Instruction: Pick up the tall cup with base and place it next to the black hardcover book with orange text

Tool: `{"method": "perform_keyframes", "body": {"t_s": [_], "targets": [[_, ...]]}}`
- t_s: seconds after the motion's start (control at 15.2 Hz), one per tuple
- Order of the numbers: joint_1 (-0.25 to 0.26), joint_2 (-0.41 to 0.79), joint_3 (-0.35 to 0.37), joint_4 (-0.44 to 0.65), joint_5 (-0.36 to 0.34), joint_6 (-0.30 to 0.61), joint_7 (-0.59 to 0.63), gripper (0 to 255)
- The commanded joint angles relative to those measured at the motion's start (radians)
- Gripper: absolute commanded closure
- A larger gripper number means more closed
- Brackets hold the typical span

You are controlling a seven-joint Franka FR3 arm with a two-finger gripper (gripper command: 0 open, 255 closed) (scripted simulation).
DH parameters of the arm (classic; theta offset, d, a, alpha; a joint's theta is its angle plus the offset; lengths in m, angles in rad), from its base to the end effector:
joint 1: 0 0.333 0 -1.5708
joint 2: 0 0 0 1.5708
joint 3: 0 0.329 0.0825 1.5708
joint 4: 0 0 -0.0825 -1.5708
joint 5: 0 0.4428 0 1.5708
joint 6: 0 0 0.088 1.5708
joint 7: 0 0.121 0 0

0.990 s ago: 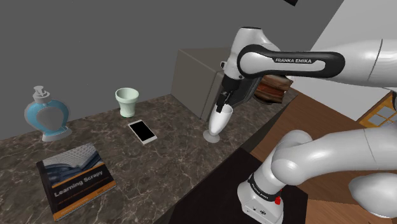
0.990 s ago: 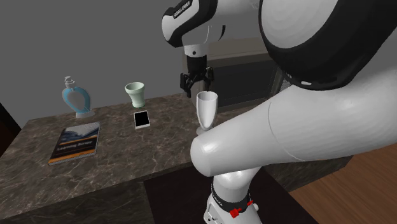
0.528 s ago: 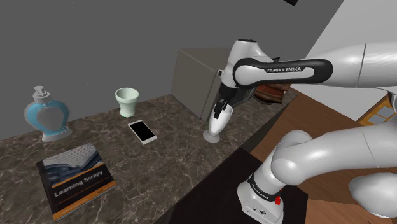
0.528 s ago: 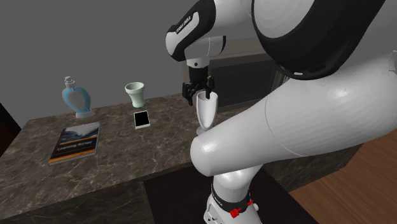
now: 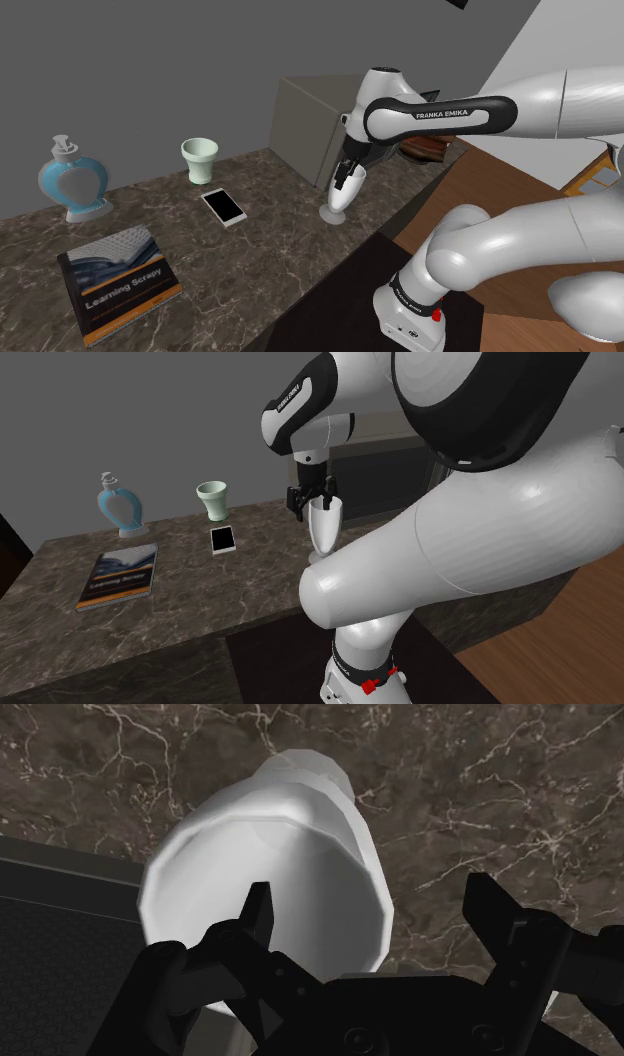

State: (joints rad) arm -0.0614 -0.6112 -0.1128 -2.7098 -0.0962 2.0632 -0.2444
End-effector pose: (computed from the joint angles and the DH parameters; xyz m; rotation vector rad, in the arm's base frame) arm 0.3809 -0.0680 0.3726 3.1218 0.2170 -0.0624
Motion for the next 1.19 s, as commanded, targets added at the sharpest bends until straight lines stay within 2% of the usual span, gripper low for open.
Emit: {"method": "perform_keyframes", "body": {"t_s": [0.0, 0.07, 0.66, 1.12], "targets": [[0.0, 0.0, 0.0, 0.0, 0.0, 0.0, 0.0, 0], [0.0, 0.0, 0.0, 0.0, 0.0, 0.0, 0.0, 255], [0.0, 0.0, 0.0, 0.0, 0.0, 0.0, 0.0, 255], [0.002, -0.037, 0.007, 0.072, 0.006, -0.109, -0.002, 255]]}}
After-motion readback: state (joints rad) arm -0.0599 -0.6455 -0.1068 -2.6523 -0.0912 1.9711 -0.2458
